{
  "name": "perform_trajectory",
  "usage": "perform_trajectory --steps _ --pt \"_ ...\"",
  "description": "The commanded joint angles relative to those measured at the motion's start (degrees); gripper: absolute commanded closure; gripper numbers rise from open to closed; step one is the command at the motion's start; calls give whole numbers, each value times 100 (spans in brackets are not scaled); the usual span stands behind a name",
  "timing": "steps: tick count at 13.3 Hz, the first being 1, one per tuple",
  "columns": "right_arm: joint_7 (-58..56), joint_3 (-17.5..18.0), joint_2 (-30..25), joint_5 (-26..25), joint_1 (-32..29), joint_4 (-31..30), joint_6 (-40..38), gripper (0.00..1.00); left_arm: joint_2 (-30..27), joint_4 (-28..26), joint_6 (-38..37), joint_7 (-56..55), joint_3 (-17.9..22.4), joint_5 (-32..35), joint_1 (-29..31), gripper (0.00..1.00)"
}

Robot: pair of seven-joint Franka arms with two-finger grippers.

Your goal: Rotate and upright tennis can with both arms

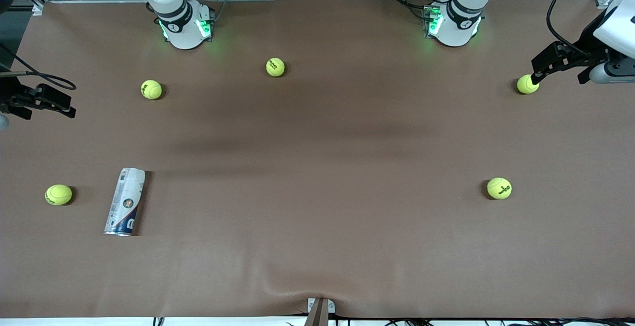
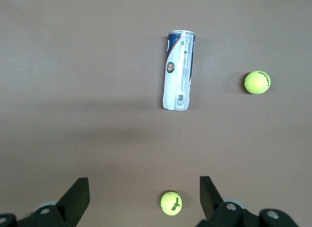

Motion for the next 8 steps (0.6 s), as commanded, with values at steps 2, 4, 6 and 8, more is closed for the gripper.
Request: perform_trajectory --steps 2,4,6,8 --pt "-37 27 -190 -60 -32 -164 21 0 -1 21 36 116 -6 -44 39 0" --pt "68 27 -190 -60 -15 -173 -5 0 7 39 36 116 11 -36 39 0" --pt "218 18 -147 -60 -41 -199 -23 0 69 82 36 116 11 -62 39 0" --pt "218 18 -85 -60 -102 -304 38 0 95 83 36 107 11 -62 39 0"
